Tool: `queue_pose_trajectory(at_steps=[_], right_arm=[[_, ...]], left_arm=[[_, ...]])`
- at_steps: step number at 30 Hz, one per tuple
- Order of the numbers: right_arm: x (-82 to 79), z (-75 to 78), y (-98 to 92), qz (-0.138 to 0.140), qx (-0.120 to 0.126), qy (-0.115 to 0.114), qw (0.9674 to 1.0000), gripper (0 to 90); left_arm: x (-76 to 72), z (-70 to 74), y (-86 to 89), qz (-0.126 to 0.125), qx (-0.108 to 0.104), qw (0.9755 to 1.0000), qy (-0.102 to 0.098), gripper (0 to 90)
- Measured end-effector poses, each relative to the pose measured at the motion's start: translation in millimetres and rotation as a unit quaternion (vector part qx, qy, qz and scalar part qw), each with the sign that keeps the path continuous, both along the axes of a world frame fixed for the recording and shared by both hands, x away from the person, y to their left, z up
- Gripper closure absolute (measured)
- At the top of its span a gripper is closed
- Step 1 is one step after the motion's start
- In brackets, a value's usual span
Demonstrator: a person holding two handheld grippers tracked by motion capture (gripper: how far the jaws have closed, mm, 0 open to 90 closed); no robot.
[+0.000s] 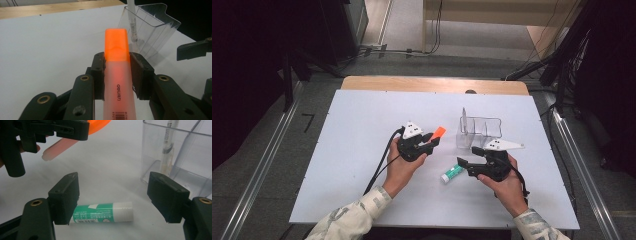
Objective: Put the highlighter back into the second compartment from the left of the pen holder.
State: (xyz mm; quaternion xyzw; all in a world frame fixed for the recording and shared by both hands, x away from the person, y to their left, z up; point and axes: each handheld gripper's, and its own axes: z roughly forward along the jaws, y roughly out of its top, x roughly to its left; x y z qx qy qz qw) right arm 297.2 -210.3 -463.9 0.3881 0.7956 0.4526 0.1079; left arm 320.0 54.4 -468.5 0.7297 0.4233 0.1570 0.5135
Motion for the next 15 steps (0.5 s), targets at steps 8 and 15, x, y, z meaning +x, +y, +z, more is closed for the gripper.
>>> queue_pose_trajectory(at_steps=[8,15], right_arm=[[0.4,-0.7,5.0,0.003,-0.002,-0.001,1.0000,24.4],[1.4,-1.9,7.8,0.003,-0.007,-0.003,1.0000,24.5]], left_arm=[[-0.7,-0.1,-4.3,-0.001,0.001,1.0000,-0.002,67.8],[-1.3,-1.5,-13.6,-0.007,-0.002,1.0000,-0.003,67.8]])
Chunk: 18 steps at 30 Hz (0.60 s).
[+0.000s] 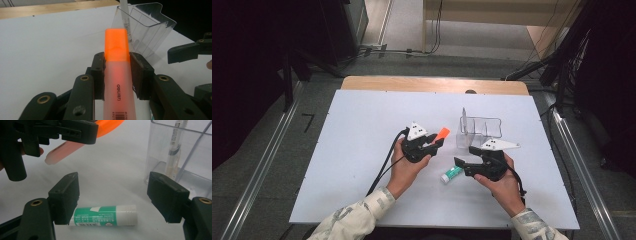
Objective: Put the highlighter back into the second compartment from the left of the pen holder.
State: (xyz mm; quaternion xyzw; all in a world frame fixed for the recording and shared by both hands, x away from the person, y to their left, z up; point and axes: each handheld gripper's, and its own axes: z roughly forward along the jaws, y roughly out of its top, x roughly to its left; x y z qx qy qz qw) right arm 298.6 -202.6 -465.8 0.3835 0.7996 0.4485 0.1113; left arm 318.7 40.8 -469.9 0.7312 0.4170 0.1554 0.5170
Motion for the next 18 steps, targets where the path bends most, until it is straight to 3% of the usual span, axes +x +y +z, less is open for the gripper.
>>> queue_pose_trajectory(at_steps=[18], right_arm=[[2.9,-2.6,13.9,0.009,0.004,0.003,0.9999,25.3]], left_arm=[[0.1,-0.6,-10.3,-0.003,-0.009,1.0000,-0.003,67.8]])
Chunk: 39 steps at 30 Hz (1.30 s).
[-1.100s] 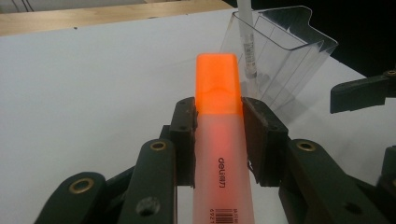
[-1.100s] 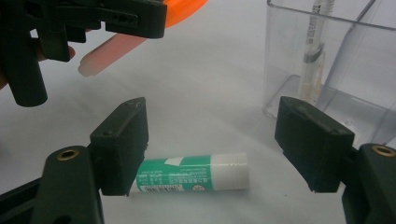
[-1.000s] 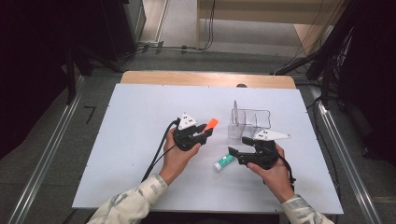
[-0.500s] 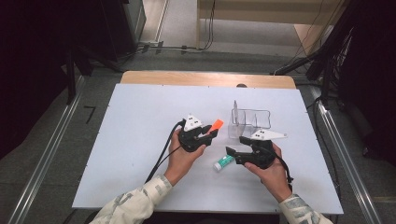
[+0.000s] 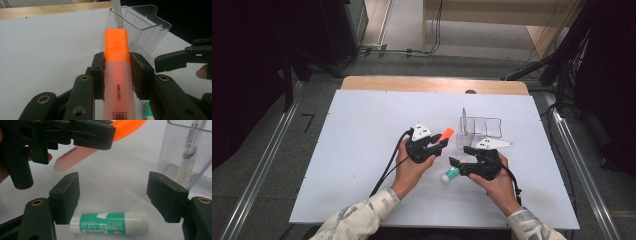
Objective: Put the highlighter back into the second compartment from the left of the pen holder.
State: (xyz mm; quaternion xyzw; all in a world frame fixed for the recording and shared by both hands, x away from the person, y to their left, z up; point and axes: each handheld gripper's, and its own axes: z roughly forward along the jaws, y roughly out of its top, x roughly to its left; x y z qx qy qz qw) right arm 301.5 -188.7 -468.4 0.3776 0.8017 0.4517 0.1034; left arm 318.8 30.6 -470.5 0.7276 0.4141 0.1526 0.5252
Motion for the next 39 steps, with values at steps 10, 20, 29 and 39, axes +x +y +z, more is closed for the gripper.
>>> queue_pose_trajectory(at_steps=[10,20,29,39], right_arm=[[3.3,-1.4,12.3,0.010,0.019,0.008,0.9997,25.4],[6.1,-3.8,20.8,0.013,0.031,0.019,0.9993,25.7],[8.7,-5.3,23.3,0.010,0.041,0.028,0.9987,27.3],[10.5,-7.6,26.1,0.012,0.049,0.034,0.9982,28.1]], left_arm=[[-1.3,-0.2,-4.6,0.000,-0.002,1.0000,-0.001,67.8],[-2.1,-0.3,-5.5,-0.002,-0.002,1.0000,-0.001,67.8],[-2.6,-0.3,-6.0,-0.002,-0.003,1.0000,-0.003,67.7],[-3.8,-0.3,-7.7,-0.005,-0.004,1.0000,-0.005,67.7]])
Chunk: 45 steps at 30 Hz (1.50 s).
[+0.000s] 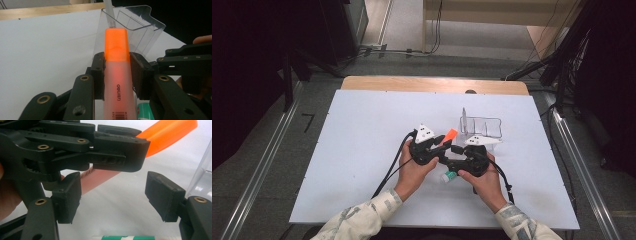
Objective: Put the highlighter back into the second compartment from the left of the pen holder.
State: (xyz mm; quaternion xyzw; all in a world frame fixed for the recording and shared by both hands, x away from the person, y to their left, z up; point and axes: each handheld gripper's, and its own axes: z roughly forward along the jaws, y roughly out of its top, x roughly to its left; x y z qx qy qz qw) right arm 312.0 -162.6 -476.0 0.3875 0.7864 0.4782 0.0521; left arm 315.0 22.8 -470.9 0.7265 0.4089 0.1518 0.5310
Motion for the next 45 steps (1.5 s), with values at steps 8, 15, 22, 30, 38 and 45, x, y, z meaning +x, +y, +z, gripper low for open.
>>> queue_pose_trajectory(at_steps=[8,15,22,30,38,45], right_arm=[[1.0,-0.9,0.5,-0.001,0.006,0.005,1.0000,28.6],[2.2,-1.2,-0.7,-0.005,0.002,0.007,1.0000,28.7],[2.7,-1.4,-1.0,-0.007,0.001,0.010,0.9999,30.4],[3.2,-1.6,-1.3,0.001,0.013,0.015,0.9998,35.3],[5.1,-3.4,0.9,0.007,0.028,0.022,0.9994,56.3],[8.3,-3.8,-2.0,-0.002,0.042,0.041,0.9983,67.8]], left_arm=[[-0.2,0.8,0.8,0.000,-0.002,1.0000,0.000,67.7],[-0.6,1.5,1.0,0.001,-0.005,1.0000,-0.001,67.7],[-0.8,1.7,0.9,0.003,-0.004,1.0000,-0.003,67.7],[-2.4,1.3,-1.5,-0.002,-0.003,1.0000,-0.003,67.7],[-5.2,2.3,-4.7,-0.007,-0.006,0.9999,-0.005,67.7],[-6.5,3.1,-4.4,-0.003,-0.009,0.9999,-0.008,67.4]])
